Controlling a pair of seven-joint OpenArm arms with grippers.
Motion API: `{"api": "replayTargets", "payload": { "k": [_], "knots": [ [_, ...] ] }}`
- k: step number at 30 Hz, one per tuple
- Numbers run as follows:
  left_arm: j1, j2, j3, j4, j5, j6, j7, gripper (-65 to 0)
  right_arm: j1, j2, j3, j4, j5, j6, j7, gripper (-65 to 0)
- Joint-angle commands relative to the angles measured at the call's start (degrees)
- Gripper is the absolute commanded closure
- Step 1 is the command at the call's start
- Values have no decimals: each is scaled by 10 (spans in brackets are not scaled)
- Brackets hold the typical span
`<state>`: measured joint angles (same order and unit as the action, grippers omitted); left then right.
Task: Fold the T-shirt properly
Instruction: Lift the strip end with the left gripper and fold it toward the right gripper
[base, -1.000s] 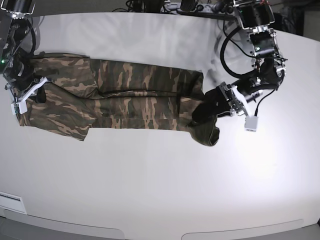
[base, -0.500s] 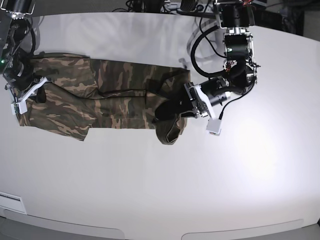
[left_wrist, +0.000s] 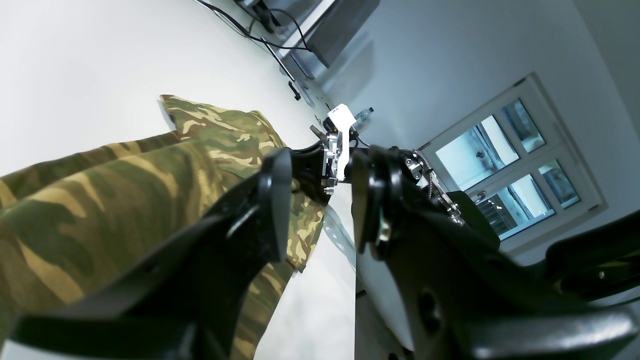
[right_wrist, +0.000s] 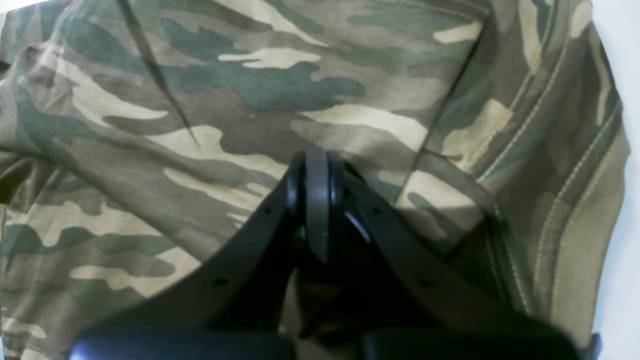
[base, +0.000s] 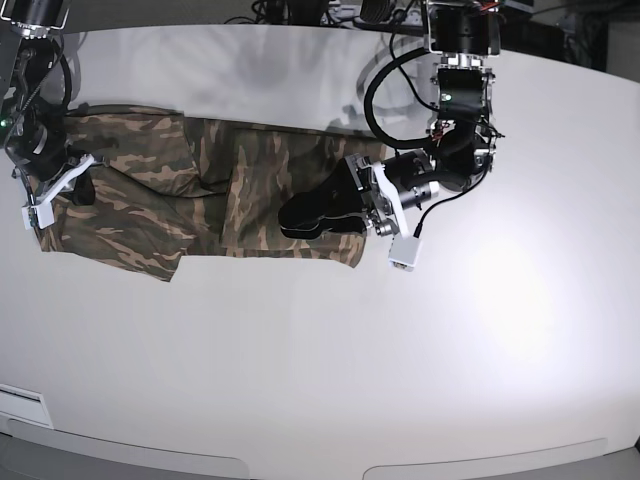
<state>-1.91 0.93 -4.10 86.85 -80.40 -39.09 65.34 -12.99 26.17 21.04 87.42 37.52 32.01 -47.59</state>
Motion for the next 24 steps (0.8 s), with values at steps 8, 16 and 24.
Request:
{"api": "replayTargets", "payload": {
  "k": [8,16,24],
  "knots": [
    [-14,2,-30,10,53,-9,-18,0,-5,3,-5,-2,-11,6,-41,-7],
    [-9,1,13,10,320,24,-118,0,-3,4,-5,-2,-11,5,-41,-7],
    [-6,0,75,8,523,134,-173,0,22,5,-3,-1,15,6,-92,-7]
  ]
}}
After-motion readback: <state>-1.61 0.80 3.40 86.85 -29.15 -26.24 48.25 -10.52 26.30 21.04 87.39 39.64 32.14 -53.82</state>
